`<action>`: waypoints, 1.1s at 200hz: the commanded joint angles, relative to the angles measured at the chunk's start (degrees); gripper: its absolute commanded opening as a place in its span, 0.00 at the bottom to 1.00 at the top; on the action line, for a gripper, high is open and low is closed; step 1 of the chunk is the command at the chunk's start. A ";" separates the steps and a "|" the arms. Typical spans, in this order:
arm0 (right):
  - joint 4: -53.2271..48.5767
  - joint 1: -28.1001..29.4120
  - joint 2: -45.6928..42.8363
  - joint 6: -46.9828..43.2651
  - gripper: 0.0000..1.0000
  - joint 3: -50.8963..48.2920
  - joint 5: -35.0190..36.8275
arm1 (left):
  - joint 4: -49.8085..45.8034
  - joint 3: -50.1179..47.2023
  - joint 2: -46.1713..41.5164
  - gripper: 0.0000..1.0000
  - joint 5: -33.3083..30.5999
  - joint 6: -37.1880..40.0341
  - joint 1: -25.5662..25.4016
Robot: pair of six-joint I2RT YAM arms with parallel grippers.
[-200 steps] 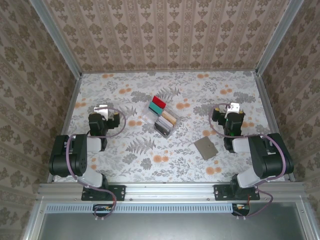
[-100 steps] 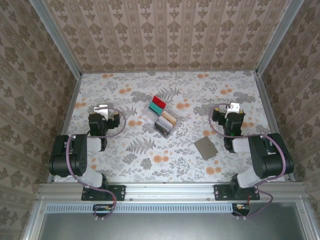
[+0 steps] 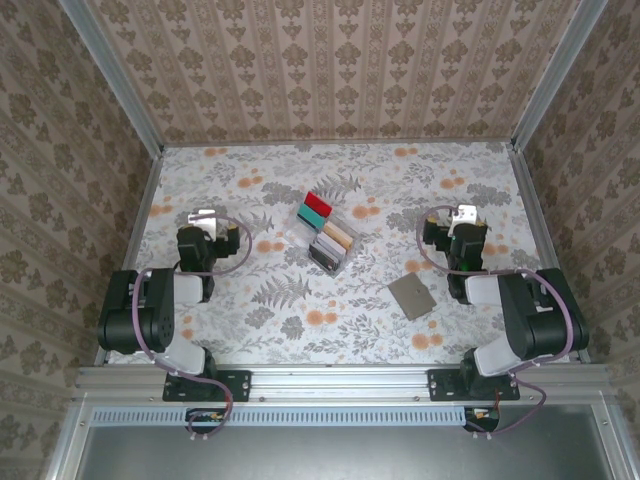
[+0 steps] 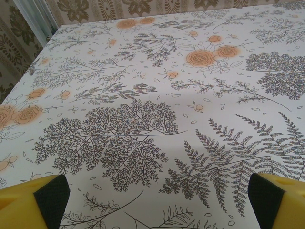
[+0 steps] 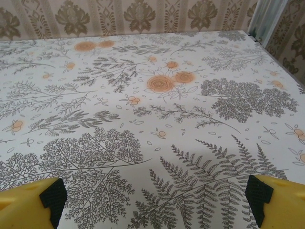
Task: Put the credit cards into the card holder
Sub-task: Move the card holder to the bottom-center of the table.
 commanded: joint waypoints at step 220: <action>-73.74 20.54 -2.47 44.78 0.37 14.30 -30.89 | -48.78 11.74 -29.73 0.95 23.39 -41.10 -24.23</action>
